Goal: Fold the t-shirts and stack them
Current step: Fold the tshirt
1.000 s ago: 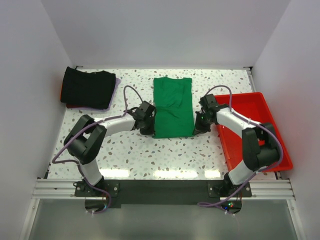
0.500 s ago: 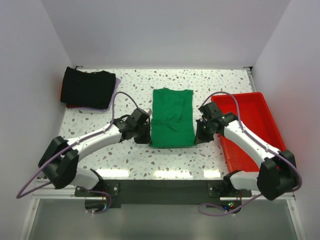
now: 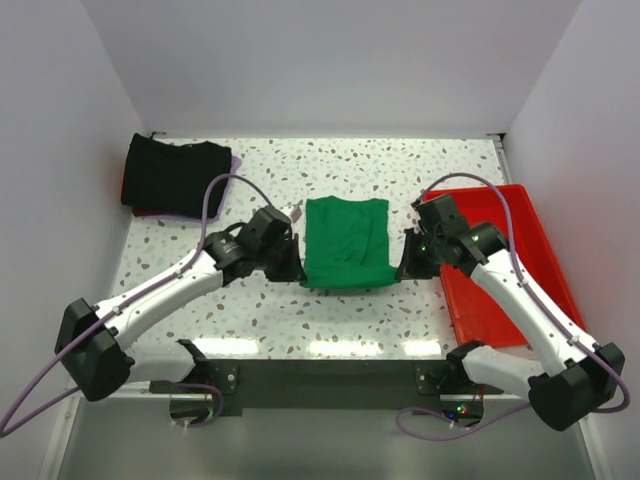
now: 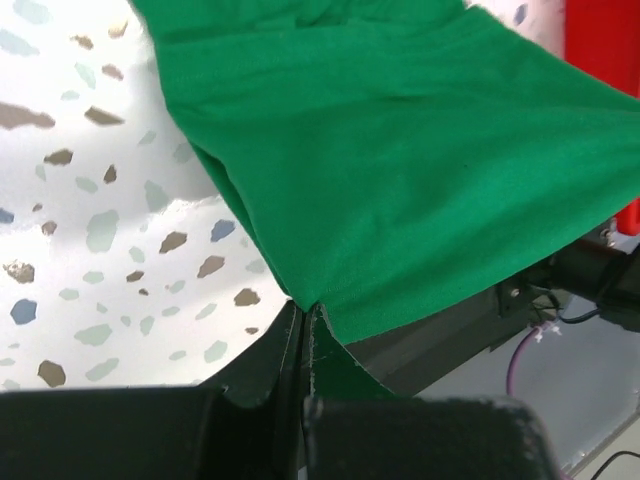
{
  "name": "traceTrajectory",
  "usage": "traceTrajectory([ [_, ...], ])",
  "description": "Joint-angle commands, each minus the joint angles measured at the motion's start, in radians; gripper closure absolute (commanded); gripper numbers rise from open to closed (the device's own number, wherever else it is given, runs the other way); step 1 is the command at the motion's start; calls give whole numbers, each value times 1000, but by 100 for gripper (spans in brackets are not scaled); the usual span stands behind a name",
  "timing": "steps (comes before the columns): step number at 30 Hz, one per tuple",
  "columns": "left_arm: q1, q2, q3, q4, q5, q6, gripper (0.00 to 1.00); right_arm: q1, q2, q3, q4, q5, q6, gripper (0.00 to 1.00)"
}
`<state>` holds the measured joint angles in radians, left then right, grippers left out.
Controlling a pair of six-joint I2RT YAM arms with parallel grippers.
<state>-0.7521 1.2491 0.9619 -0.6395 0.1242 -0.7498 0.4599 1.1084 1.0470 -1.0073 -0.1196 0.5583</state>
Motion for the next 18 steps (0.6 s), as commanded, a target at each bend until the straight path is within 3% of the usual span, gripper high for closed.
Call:
traceTrajectory([
  [1, 8, 30, 104, -29, -17, -3, 100, -1, 27, 103, -19, 66, 20, 100],
  [18, 215, 345, 265, 165, 140, 73, 100, -128, 393, 378, 173, 94, -87, 100],
])
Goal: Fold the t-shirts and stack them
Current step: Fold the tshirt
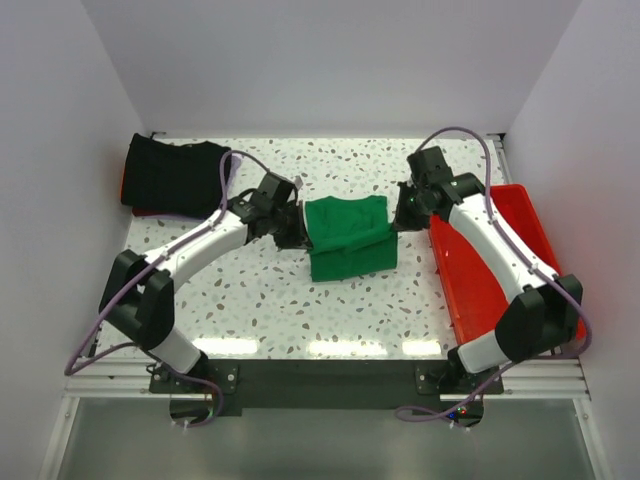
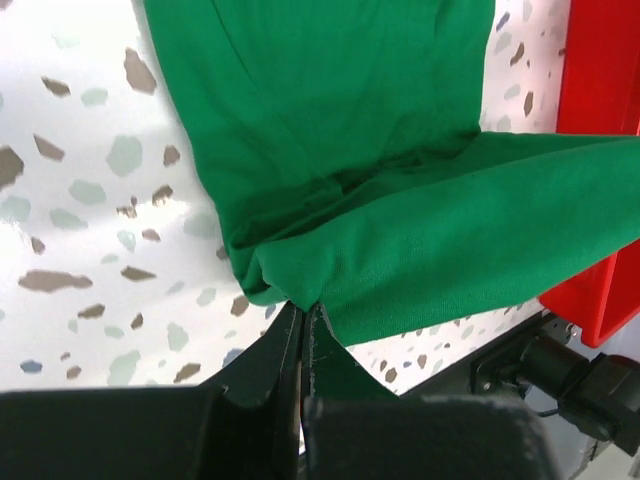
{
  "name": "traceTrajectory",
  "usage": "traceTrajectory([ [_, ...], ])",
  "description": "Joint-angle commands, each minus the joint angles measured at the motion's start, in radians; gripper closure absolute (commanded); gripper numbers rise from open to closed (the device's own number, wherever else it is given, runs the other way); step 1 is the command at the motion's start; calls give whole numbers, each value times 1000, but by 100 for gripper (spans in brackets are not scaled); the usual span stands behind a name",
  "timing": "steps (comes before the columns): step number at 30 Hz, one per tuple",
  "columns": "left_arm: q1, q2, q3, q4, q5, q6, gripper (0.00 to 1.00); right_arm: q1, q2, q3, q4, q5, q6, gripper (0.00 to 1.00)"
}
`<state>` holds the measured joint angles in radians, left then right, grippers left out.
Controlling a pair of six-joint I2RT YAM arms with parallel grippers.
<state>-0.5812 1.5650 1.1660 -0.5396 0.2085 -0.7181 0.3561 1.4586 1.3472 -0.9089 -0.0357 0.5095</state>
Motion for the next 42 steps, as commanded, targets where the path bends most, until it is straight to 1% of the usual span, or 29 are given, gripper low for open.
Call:
traceTrajectory([
  [1, 53, 42, 72, 73, 64, 43, 100, -34, 60, 108, 79, 7, -52, 100],
  [10, 121, 211, 239, 87, 132, 62, 100, -71, 259, 308, 97, -9, -95, 100],
  [16, 170, 317, 320, 93, 146, 71, 100, -82, 390, 429, 113, -21, -108, 100],
  [22, 201, 430, 406, 115, 201, 86, 100, -92, 503, 530, 123, -16, -117, 100],
  [28, 238, 484, 455, 118, 190, 88, 100, -100, 600, 601, 127, -26, -123, 100],
  [34, 257, 527, 474, 131, 187, 86, 100, -111, 661, 622, 140, -26, -124, 100],
  [35, 261, 532, 475, 135, 184, 83, 94, -112, 666, 629, 140, -29, -124, 97],
  [36, 264, 535, 478, 138, 180, 82, 59, -114, 672, 636, 136, -32, -123, 88],
  [37, 265, 533, 485, 144, 172, 80, 41, -114, 678, 656, 133, -33, -126, 76],
  [38, 267, 530, 489, 142, 143, 82, 27, -117, 683, 665, 128, -39, -126, 53],
  [39, 268, 521, 492, 144, 128, 86, 12, -115, 680, 673, 130, -49, -127, 45],
  [41, 268, 494, 491, 144, 97, 104, 6, -117, 657, 669, 142, -59, -131, 35],
  [42, 268, 483, 468, 154, 91, 109, 4, -115, 646, 647, 163, -70, -129, 33],
])
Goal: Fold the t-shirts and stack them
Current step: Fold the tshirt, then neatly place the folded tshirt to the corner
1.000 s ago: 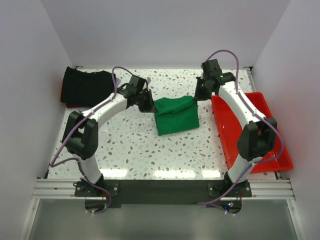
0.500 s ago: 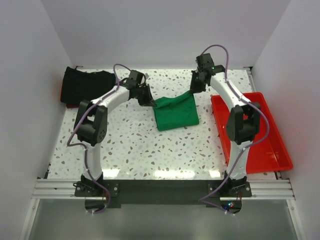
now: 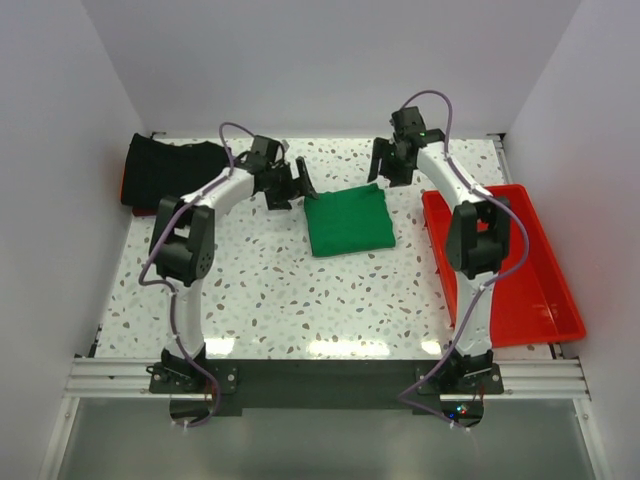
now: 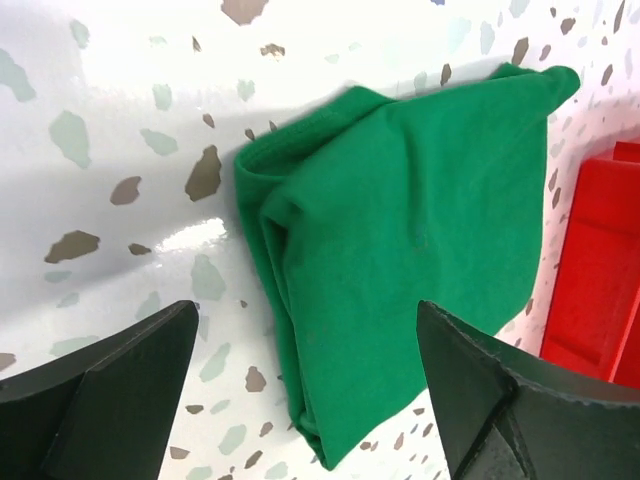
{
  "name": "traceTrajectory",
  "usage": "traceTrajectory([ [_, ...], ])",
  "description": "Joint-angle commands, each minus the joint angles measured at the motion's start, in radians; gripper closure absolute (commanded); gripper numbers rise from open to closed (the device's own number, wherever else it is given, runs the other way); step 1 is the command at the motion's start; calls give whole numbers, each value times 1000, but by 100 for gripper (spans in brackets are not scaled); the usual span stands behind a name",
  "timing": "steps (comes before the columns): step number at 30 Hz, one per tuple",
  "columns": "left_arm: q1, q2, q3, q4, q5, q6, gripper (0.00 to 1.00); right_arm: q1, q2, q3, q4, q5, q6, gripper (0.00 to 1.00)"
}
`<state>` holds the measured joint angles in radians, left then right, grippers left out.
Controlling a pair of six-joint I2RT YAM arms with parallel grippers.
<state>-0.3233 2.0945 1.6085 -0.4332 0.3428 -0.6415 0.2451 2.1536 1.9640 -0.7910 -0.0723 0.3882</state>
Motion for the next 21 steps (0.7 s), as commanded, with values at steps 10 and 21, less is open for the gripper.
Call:
traceTrajectory([
  [10, 4, -186, -296, 278, 67, 22, 10, 25, -218, -273, 147, -130, -12, 31],
  [21, 4, -206, -545, 667, 205, -79, 14, 108, -301, -491, 279, -198, 32, 31],
])
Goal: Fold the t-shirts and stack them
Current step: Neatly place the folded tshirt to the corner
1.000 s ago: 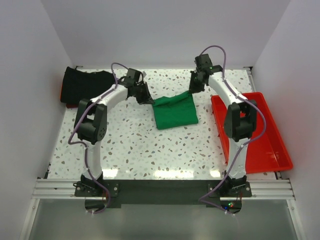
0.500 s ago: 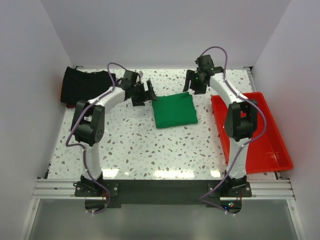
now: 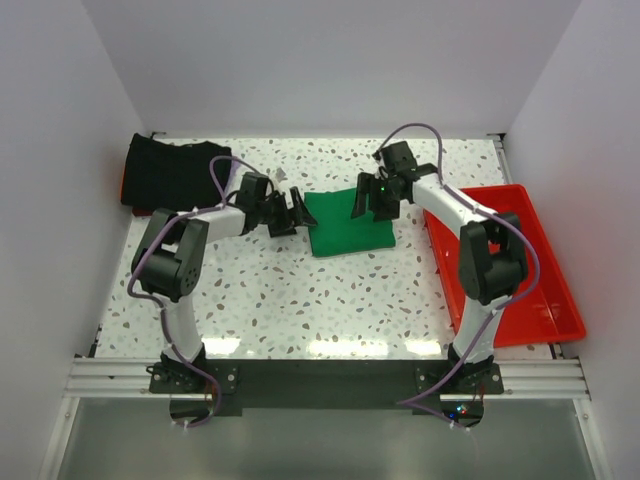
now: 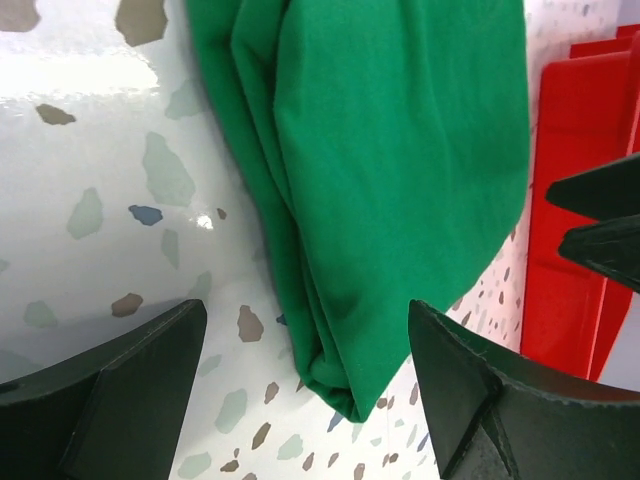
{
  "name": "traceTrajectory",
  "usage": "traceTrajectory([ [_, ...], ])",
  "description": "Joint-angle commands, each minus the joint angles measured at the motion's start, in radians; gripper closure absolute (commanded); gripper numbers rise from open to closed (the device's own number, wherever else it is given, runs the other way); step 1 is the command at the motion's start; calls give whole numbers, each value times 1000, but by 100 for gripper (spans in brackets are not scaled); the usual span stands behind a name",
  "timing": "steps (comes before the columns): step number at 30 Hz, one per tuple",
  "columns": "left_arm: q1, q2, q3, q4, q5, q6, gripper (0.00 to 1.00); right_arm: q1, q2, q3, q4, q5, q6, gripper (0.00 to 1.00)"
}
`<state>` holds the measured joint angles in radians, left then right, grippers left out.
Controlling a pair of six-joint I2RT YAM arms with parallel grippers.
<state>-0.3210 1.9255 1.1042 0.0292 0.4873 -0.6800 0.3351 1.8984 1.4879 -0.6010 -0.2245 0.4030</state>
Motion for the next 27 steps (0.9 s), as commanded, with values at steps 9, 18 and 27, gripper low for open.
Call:
traceTrajectory([
  [9, 3, 29, -115, 424, 85, -127, 13, 30, 8, -32, 103, -44, 27, 31],
  [18, 3, 121, -147, 566, 60, -200, 14, 28, 18, -66, 92, -36, 19, 31],
  [27, 2, 176, -152, 612, 20, -245, 15, 28, 25, -74, 95, -52, 17, 31],
])
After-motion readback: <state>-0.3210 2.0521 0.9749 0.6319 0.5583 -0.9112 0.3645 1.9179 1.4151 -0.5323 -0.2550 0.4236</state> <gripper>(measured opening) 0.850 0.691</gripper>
